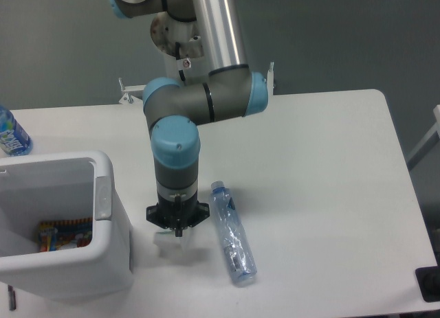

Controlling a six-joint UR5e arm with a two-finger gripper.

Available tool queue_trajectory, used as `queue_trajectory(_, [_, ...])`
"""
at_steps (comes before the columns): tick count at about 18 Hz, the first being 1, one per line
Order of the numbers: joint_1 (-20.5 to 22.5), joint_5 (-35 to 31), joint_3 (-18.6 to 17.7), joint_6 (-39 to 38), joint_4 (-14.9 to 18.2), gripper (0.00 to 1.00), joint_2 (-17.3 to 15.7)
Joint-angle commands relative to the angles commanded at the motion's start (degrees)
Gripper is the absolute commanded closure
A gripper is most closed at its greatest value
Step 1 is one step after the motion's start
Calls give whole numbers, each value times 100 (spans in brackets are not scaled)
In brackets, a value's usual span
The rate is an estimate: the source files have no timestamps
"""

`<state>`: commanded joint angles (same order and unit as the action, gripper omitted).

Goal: Place the trash in the trash can
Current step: 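Lift the paper wrapper and carry it over the white bin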

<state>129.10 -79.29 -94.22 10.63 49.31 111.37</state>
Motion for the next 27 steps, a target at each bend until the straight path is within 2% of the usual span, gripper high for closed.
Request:
queue_trajectory(6, [589, 1011, 202, -61, -17, 100, -721])
queue_trajectory(8, [773, 1380, 447, -210, -17, 100, -818])
queue_trajectory(10, [905, 1670, 728, -753, -17, 100, -915])
queue_trajectory(13, [950, 1847, 1221, -1283, -26, 100, -933])
queue_trajectory(15, [880, 1900, 1449, -1397, -35, 100, -942])
queue_trajectory(18, [740, 1979, 1521, -1748, -61, 100, -1169])
queue_trajectory(22, [151, 1970, 1468, -1986, -61, 100, -1284])
queue_trajectory(25, [-235, 1970, 1416, -2021, -61, 100, -1206])
queue_trajectory(27, [-577, 1962, 1407, -2004, -70, 100, -1004])
